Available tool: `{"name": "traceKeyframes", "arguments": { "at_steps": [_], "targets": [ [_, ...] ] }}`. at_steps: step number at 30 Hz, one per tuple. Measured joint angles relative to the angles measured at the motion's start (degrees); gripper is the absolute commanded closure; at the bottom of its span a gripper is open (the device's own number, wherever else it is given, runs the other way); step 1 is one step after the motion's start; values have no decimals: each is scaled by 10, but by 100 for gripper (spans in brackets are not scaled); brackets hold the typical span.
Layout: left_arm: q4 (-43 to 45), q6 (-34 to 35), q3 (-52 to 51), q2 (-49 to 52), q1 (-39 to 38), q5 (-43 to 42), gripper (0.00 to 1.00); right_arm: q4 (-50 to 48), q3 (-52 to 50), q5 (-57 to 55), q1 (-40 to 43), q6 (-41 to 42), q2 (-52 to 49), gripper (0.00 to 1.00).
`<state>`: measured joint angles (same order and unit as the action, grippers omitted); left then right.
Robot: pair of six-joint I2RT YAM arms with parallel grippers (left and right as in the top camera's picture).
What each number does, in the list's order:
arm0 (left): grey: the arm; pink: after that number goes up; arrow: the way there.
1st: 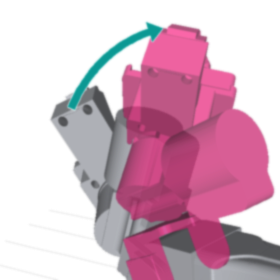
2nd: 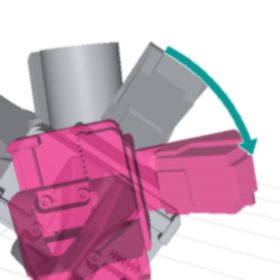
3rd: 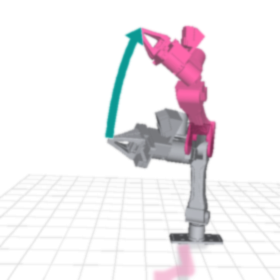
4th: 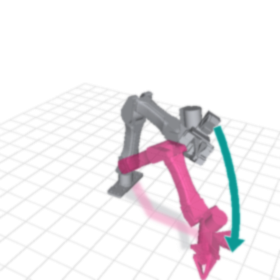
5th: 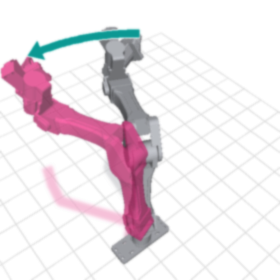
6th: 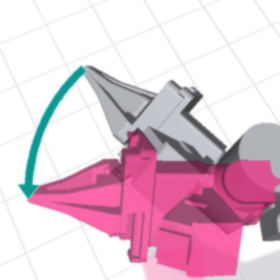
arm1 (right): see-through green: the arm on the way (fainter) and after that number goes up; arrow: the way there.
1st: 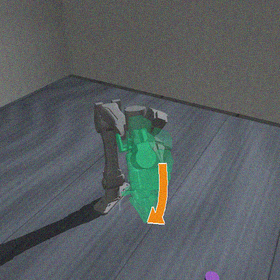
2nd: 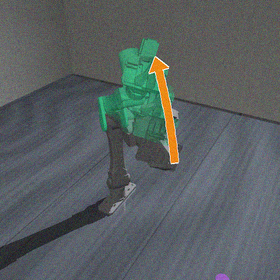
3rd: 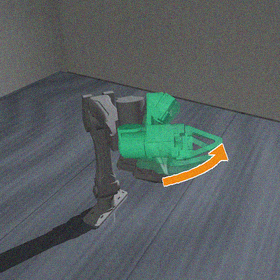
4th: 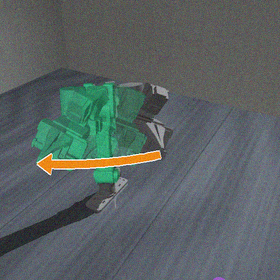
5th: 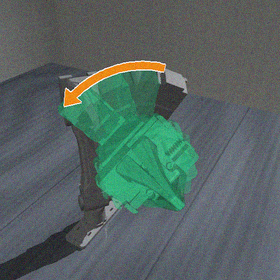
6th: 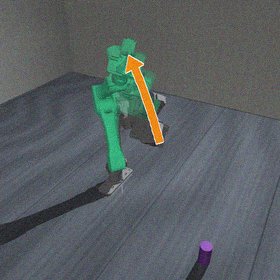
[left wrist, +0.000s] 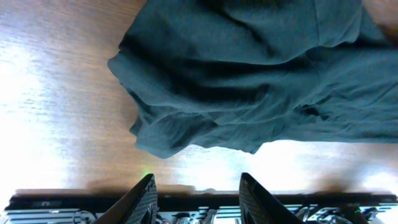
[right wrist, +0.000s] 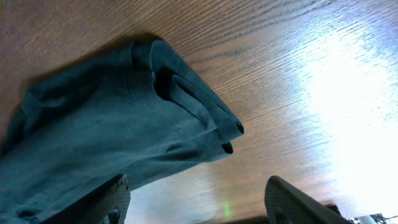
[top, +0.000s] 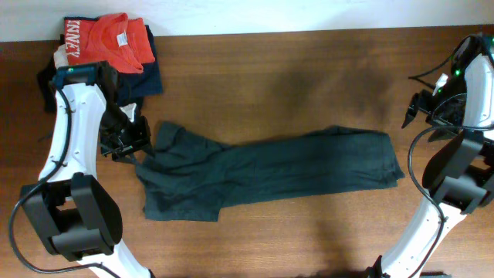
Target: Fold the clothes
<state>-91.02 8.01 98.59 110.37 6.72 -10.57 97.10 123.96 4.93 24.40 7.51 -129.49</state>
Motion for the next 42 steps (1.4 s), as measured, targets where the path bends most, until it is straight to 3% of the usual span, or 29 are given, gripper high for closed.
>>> {"name": "traceKeyframes", "arguments": {
  "at_steps": [1,2,3,4,5,6,14,20,31,36,42],
  "targets": [
    [4,0,0,0,0,-3,64,0,0,0,0,0,0,41],
    [17,-1,0,0,0,-14,72,0,0,0,0,0,0,62],
    [36,-2,0,0,-2,-25,87,-2,0,0,0,0,0,76],
    [51,-5,0,0,-7,-31,98,-6,0,1,0,2,0,86],
    [66,-7,0,0,-13,-36,99,-10,0,3,-2,2,0,94],
    [82,-11,0,0,-23,-41,99,-12,0,5,-3,2,0,96],
    [115,-12,0,38,-111,-56,99,-37,-12,18,-72,0,0,96],
    [129,-12,0,135,-110,-56,99,-89,-94,21,-121,3,0,96],
    [170,-12,13,224,-63,-63,99,-255,-311,24,-128,3,20,96],
    [171,-12,19,224,-19,-33,99,-286,-340,18,-128,2,40,96],
    [136,-12,46,237,49,-6,99,-248,-302,-13,-136,33,24,96]
  ]
}}
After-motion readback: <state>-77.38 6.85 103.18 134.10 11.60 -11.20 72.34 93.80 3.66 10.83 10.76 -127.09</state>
